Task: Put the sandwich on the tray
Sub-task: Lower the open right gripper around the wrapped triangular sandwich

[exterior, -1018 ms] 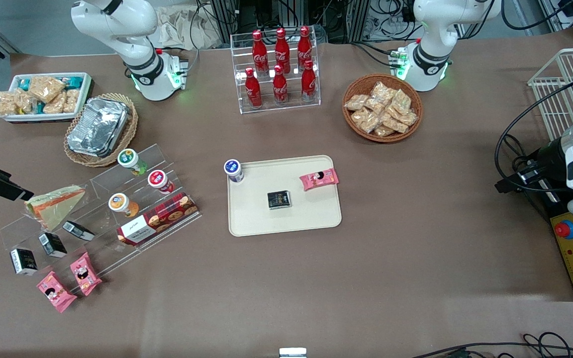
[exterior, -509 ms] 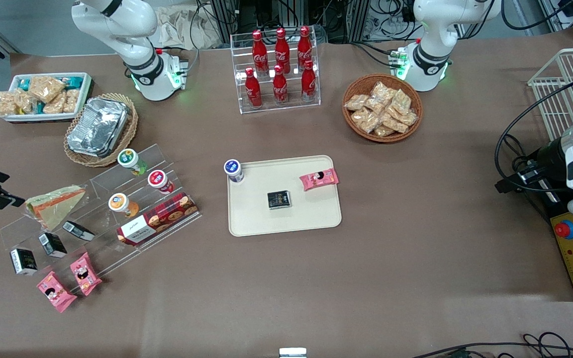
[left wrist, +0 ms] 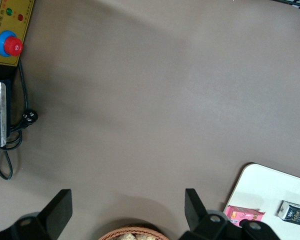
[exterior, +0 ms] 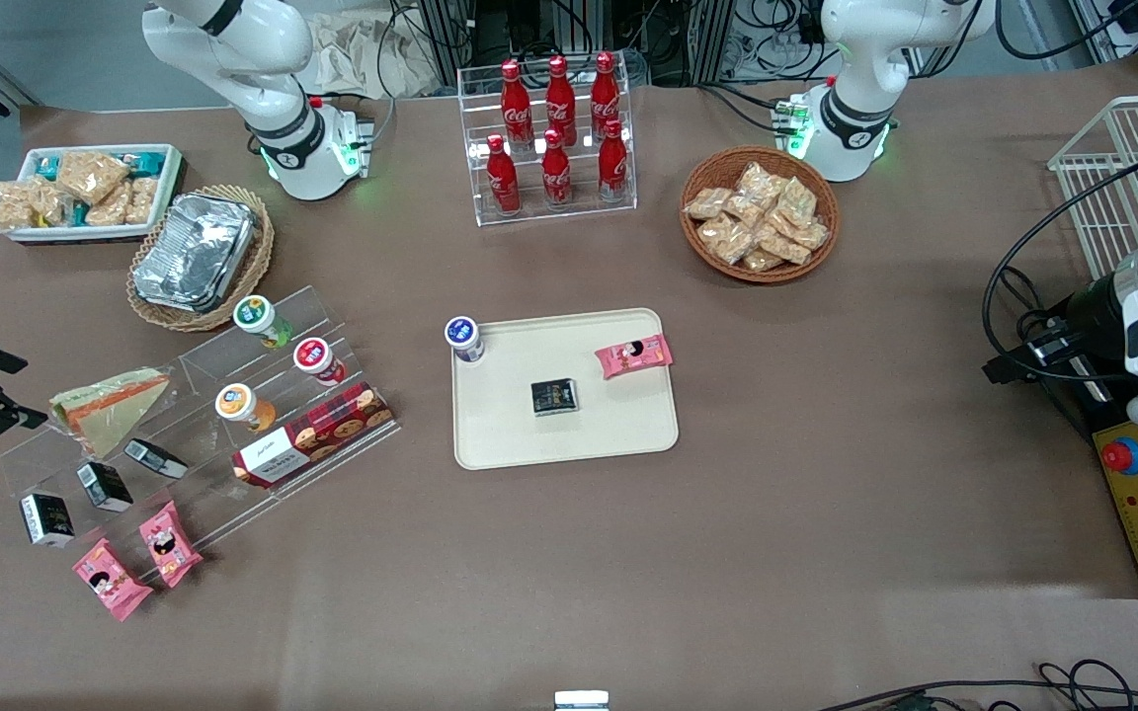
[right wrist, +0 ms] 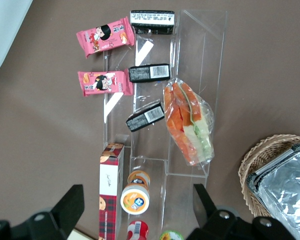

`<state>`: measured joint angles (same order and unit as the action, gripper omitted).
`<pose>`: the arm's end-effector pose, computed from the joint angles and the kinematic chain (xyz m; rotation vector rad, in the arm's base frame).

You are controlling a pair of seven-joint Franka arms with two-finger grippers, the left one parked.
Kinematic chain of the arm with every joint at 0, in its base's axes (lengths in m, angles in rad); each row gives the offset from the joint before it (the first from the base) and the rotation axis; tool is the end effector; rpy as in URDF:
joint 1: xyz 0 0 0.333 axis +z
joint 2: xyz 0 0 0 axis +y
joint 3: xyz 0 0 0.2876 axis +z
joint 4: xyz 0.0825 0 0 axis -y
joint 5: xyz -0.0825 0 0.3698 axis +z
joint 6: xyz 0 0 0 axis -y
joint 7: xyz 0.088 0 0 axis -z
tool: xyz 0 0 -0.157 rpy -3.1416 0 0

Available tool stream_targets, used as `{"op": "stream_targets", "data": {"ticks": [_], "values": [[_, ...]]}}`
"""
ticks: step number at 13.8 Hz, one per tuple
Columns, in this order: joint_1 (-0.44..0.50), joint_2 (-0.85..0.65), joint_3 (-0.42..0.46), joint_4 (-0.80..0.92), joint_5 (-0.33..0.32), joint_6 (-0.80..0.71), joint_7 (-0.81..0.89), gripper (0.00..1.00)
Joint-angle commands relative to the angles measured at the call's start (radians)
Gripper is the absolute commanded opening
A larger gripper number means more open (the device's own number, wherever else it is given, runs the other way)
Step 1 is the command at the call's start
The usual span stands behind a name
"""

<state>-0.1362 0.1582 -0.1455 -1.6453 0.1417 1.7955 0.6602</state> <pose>0.5753 -0.1432 0.4431 -2.6784 1.4153 0.0419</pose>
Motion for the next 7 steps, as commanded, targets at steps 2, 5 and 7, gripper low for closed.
{"op": "stream_targets", "data": {"ticks": [2, 5, 7], "values": [[-0.01, 0.049, 0.001, 0.016, 0.007, 0.028, 0.007, 0.96], [-0.032, 0.081, -0.002, -0.002, 0.006, 0.044, 0.007, 0.96], [-0.04, 0.103, -0.002, -0.004, 0.004, 0.053, 0.003, 0.96]]}}
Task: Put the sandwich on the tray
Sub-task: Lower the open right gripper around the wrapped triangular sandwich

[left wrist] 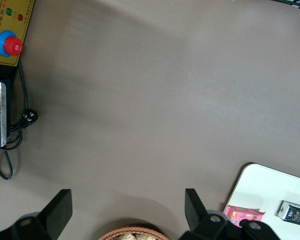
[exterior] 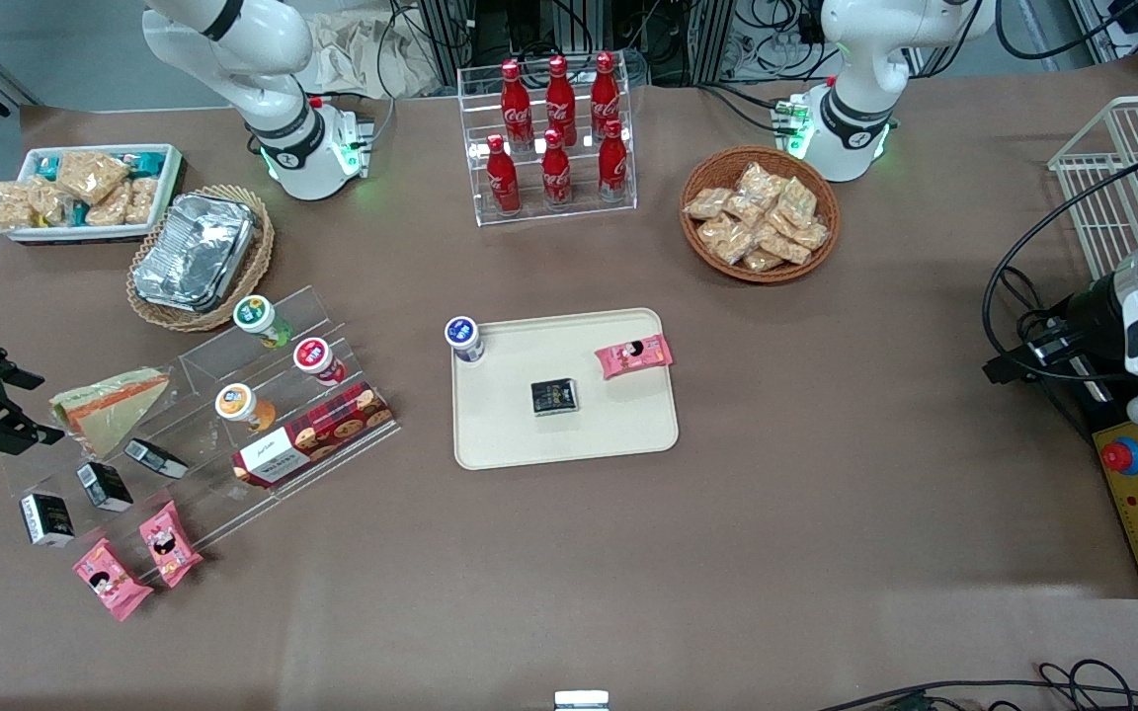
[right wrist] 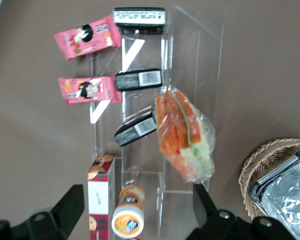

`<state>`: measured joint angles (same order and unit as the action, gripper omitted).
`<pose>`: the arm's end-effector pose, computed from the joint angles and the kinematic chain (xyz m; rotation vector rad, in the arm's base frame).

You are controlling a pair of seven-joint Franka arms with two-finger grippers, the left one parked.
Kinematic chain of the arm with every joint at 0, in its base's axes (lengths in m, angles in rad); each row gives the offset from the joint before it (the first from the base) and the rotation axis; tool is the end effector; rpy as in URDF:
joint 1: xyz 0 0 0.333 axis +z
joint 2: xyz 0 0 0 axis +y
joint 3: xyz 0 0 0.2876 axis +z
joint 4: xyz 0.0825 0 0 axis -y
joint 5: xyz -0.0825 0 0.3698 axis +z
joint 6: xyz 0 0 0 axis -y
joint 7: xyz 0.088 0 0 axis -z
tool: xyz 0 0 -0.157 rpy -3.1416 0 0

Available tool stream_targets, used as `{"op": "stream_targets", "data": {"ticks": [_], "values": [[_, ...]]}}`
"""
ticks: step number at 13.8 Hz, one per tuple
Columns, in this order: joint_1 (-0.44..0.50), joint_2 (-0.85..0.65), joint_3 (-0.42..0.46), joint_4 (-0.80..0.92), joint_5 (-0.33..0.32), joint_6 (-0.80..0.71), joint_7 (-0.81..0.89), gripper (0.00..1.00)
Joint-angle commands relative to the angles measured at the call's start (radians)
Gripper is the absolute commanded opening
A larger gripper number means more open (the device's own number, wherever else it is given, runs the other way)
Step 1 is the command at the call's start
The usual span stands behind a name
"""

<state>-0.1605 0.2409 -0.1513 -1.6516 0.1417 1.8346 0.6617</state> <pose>0.5825 -0.1636 0.3943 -2.6695 1.4774 0.1086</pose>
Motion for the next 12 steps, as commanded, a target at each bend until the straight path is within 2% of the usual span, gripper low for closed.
{"op": "stream_targets", "data": {"ticks": [1, 2, 5, 6, 7, 12], "values": [[-0.016, 0.027, 0.002, 0.004, -0.025, 0.017, 0.001, 0.96], [-0.014, 0.035, 0.004, 0.003, -0.06, 0.022, 0.006, 0.96], [-0.014, 0.055, 0.002, -0.005, -0.085, 0.023, 0.003, 0.96], [-0.014, 0.066, 0.004, -0.005, -0.132, 0.026, -0.004, 0.96], [-0.014, 0.072, 0.006, -0.007, -0.148, 0.037, -0.005, 0.96], [-0.013, 0.089, 0.006, -0.022, -0.148, 0.067, -0.007, 0.96]]}}
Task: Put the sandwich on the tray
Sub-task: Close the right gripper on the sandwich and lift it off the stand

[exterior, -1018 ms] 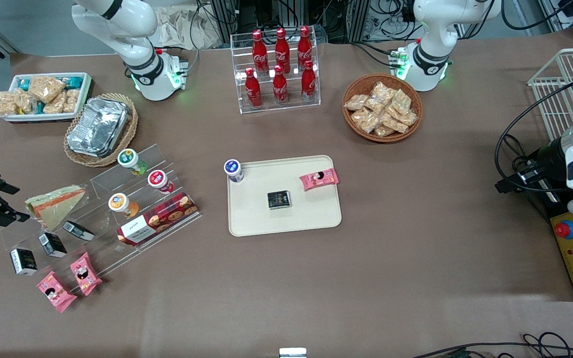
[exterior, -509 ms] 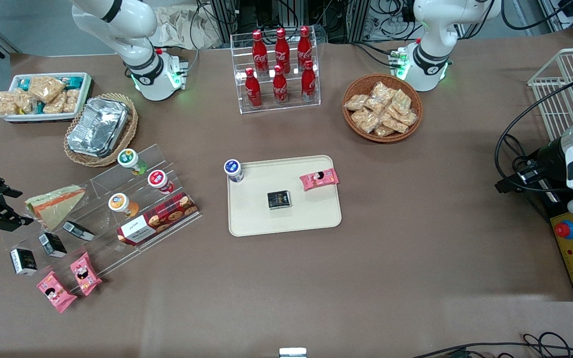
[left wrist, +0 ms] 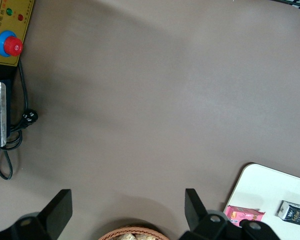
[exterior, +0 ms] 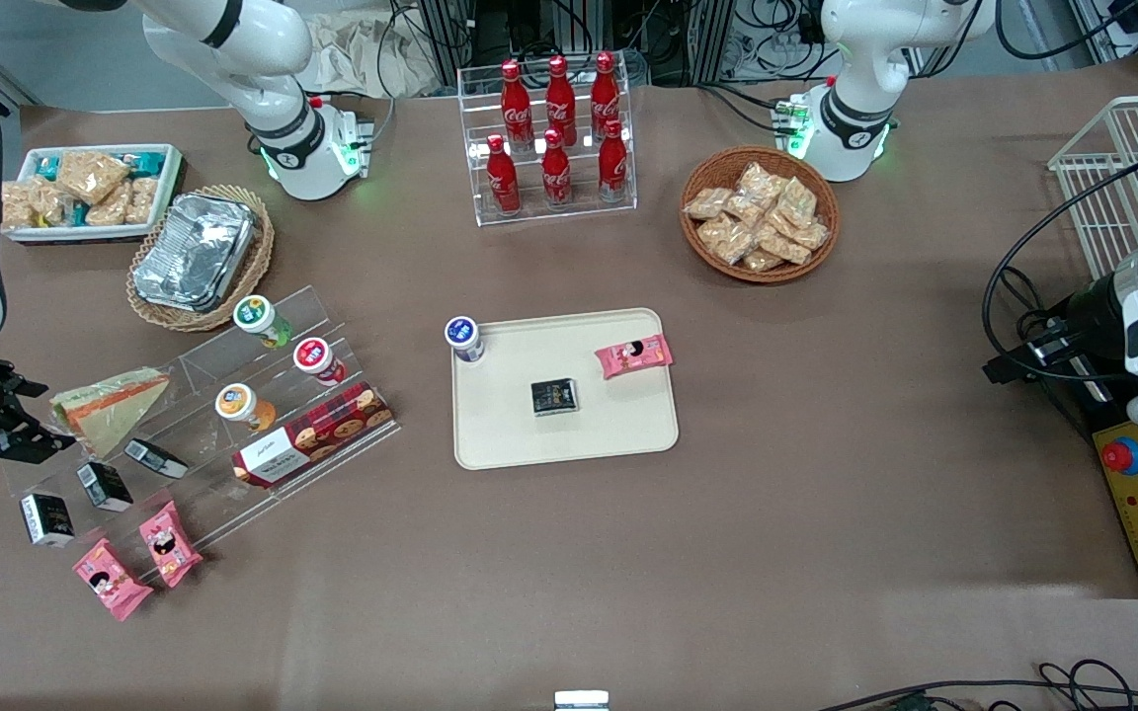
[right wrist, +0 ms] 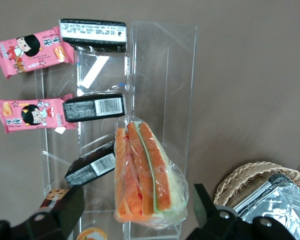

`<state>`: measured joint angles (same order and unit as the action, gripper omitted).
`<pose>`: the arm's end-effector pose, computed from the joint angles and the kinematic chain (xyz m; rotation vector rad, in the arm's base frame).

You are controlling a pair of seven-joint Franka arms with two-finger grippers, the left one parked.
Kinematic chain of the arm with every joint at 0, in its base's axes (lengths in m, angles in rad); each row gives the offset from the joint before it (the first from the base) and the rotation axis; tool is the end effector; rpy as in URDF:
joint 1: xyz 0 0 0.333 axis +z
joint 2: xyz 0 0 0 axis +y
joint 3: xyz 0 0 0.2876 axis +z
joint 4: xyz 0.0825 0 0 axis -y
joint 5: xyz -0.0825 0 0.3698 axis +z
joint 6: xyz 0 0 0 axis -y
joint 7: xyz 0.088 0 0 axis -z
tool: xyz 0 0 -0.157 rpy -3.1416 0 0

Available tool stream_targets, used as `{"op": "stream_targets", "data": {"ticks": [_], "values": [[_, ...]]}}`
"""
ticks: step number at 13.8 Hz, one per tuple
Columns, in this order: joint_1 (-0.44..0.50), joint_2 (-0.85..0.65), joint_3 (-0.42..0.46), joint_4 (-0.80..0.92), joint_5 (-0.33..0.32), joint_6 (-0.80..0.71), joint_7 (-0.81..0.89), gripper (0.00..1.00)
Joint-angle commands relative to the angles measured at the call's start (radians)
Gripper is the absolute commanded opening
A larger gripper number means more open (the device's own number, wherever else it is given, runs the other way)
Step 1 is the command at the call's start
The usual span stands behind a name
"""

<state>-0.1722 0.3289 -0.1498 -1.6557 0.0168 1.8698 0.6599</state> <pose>0.5830 -0.1868 0.3413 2.7214 -1.4559 -0.1606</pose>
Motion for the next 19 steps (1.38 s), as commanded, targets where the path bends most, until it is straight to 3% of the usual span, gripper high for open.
{"op": "stream_targets", "data": {"ticks": [1, 11, 13, 15, 16, 19], "values": [[0.0, 0.007, 0.004, -0.027, -0.028, 0.038, -0.008, 0.96], [0.007, 0.033, 0.009, -0.079, -0.029, 0.038, -0.124, 0.93], [0.0, 0.036, 0.009, -0.079, -0.029, 0.038, -0.161, 0.65], [0.002, 0.033, 0.01, -0.078, -0.025, 0.029, -0.187, 0.13], [0.0, 0.035, 0.01, -0.079, -0.02, 0.029, -0.224, 0.0], [-0.001, 0.029, 0.007, -0.067, 0.017, 0.026, -0.276, 0.0]]}}
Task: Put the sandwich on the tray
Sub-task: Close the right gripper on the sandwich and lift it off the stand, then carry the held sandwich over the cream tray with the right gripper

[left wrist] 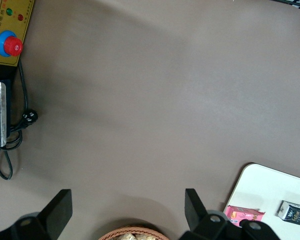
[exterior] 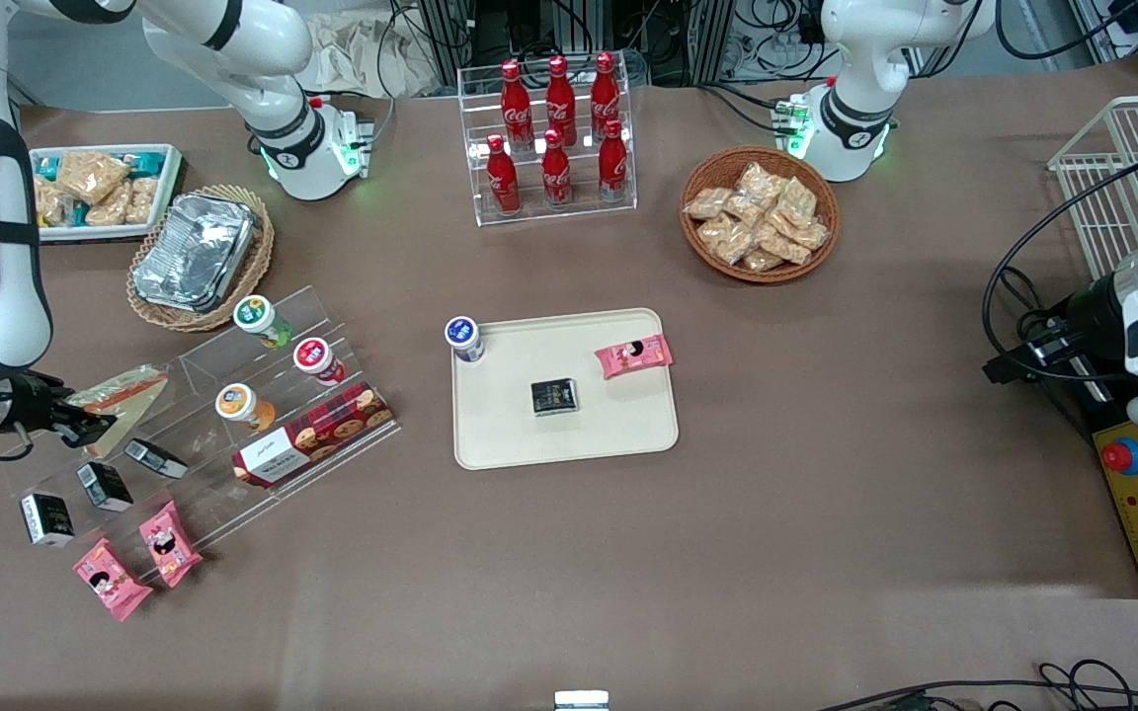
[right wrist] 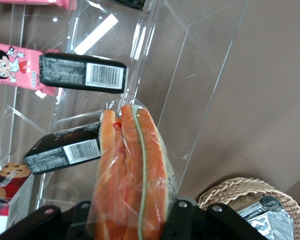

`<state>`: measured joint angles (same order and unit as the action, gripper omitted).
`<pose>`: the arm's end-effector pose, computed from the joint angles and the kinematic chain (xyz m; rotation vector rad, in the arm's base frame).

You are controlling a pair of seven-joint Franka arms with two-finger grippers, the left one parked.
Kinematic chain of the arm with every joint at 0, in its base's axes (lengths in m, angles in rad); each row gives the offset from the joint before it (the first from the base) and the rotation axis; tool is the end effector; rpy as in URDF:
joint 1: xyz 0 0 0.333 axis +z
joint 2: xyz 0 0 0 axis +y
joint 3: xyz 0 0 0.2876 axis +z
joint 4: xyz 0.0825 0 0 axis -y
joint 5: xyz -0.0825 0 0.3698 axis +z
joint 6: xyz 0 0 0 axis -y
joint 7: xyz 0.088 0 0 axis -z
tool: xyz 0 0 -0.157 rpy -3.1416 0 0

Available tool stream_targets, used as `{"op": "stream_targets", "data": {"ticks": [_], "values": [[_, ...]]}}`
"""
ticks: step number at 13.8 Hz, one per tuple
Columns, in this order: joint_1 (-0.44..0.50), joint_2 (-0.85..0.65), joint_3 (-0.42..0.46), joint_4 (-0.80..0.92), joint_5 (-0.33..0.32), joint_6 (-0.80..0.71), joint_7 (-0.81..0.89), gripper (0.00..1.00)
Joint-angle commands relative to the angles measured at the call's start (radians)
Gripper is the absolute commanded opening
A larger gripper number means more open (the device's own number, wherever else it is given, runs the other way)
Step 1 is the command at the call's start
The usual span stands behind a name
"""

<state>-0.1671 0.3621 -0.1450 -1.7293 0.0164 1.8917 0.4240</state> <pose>0.5690 -0.1779 0.2911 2.8718 -1.1115 -0.2988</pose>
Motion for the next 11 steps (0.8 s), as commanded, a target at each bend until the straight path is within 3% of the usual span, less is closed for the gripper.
{"op": "stream_targets", "data": {"ticks": [1, 9, 11], "values": [[-0.003, -0.009, 0.002, 0.019, 0.017, 0.001, -0.044, 0.0], [0.033, -0.078, 0.047, 0.226, 0.031, -0.337, -0.045, 0.0], [0.046, -0.115, 0.079, 0.227, 0.13, -0.387, 0.06, 0.0]]}}
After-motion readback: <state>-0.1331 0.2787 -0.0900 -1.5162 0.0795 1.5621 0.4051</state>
